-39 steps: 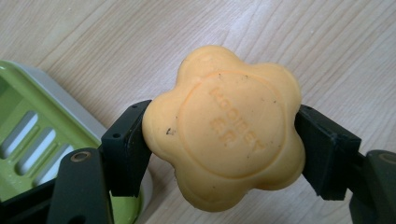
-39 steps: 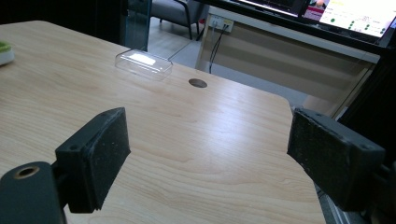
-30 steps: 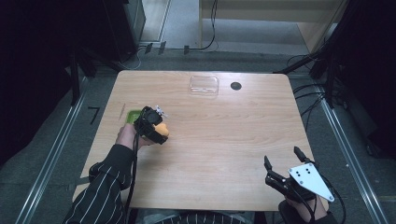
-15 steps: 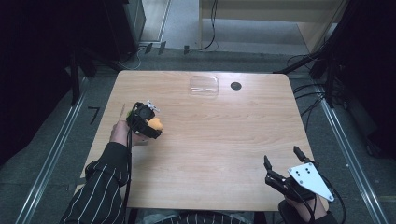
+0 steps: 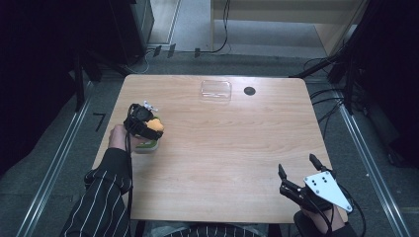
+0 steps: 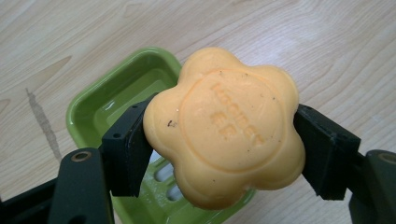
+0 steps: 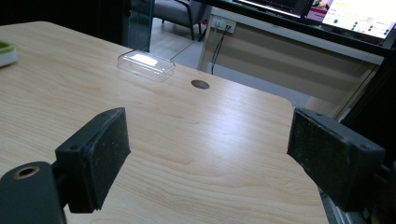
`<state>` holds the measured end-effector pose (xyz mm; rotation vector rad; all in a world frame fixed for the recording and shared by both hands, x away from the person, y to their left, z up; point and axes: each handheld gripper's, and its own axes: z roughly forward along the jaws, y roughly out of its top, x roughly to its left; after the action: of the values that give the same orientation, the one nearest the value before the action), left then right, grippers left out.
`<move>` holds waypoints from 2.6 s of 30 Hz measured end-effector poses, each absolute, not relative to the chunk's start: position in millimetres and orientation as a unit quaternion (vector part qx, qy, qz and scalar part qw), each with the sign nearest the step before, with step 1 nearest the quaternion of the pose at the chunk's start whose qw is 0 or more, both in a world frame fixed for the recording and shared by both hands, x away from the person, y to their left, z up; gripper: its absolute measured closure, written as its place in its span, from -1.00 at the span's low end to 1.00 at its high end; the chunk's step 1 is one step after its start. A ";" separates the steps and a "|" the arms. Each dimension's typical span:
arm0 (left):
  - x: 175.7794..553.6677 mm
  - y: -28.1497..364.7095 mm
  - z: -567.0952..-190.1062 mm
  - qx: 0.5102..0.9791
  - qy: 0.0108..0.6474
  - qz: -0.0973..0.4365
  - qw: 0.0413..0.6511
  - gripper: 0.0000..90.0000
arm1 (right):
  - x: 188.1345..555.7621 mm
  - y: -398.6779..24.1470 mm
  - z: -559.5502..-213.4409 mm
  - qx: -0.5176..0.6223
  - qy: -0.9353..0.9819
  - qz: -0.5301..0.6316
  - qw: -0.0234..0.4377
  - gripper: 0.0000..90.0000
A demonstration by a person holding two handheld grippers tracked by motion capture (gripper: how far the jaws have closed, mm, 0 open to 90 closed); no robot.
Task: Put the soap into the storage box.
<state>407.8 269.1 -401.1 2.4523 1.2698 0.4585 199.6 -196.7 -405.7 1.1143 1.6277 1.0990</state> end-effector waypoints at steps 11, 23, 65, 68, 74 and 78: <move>413.1 288.8 -405.2 0.847 0.475 0.165 0.173 -0.38 | 199.3 -196.1 -405.4 0.444 0.652 0.441 0.428 -0.71; 420.0 306.0 -414.3 0.832 0.500 0.164 0.175 -0.38 | 199.1 -195.2 -405.2 0.444 0.653 0.439 0.428 -0.70; 431.6 304.1 -436.5 0.835 0.505 0.149 0.159 -0.38 | 198.7 -196.0 -405.3 0.444 0.653 0.439 0.429 -0.70; 431.8 304.9 -436.7 0.836 0.504 0.149 0.158 -0.38 | 198.6 -195.9 -405.3 0.443 0.653 0.439 0.429 -0.70; 432.3 306.1 -438.5 0.837 0.505 0.144 0.155 -0.39 | 198.4 -196.0 -405.2 0.444 0.653 0.439 0.429 -0.70; 433.9 305.2 -440.6 0.839 0.503 0.146 0.145 -0.39 | 198.4 -195.8 -405.2 0.444 0.652 0.439 0.429 -0.70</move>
<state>433.9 305.2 -440.6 2.4181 1.4507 0.4206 198.4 -195.8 -405.2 1.1088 1.6285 1.0966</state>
